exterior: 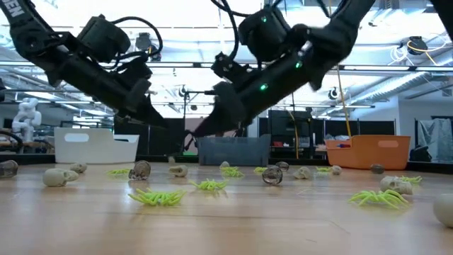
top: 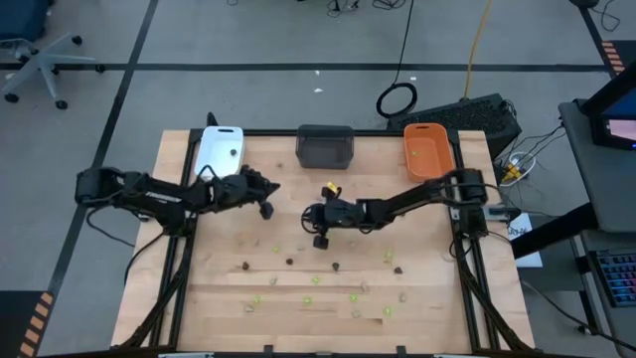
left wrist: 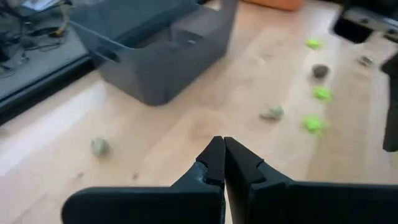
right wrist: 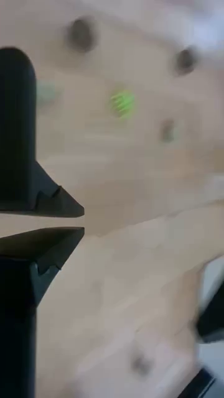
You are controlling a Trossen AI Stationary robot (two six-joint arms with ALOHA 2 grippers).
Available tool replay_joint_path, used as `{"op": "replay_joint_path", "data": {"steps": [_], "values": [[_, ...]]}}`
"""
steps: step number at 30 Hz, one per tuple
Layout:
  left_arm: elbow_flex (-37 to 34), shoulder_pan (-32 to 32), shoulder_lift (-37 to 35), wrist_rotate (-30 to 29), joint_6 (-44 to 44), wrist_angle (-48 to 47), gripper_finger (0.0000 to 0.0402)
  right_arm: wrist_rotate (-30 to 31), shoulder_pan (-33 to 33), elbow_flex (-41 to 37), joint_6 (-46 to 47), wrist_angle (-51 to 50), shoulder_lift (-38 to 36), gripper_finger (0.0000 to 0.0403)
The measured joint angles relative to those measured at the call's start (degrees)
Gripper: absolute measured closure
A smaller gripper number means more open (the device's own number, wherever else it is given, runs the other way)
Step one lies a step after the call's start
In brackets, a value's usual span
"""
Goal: Sort Halloween decoration
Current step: Put the white toy skull into the black bin
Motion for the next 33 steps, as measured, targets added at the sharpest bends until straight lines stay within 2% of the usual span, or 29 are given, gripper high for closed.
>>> {"op": "replay_joint_path", "data": {"steps": [3,6,10,14,19,23,28,33], "values": [[1.38,2.69,0.03,-0.7,1.49,-0.07,0.0401,2.01,0.19,0.0,-2.25,-5.42,-2.86,0.0379],[4.68,5.66,0.39,0.66,2.84,-1.32,0.0401,3.07,0.29,0.0,-6.42,-6.04,-4.94,0.0379],[12.86,10.18,0.48,2.27,3.38,-16.76,0.0383,3.04,0.33,0.0,-10.55,-6.53,-6.04,0.0379],[22.71,14.38,0.56,2.63,4.5,-35.1,0.0333,2.89,0.33,0.0,-11.17,-6.37,-5.97,0.0379],[29.84,17.12,3.09,5.86,15.46,-46.39,0.0274,1.48,0.59,-0.04,-11.13,-5.81,-4.22,0.0379],[30.63,19.0,7.6,10.99,26.95,-48.92,0.0261,-1.49,0.7,-0.04,-11.25,-5.32,-3.28,0.0379],[30.63,20.43,14.84,11.27,37.41,-49.42,0.026,-4.81,0.76,-0.04,-12.1,-5.28,-3.19,0.0379],[32.71,21.66,20.46,14.4,38.93,-48.67,0.0248,-4.78,1.44,-0.05,-12.93,-5.32,-3.19,0.0379]]}}
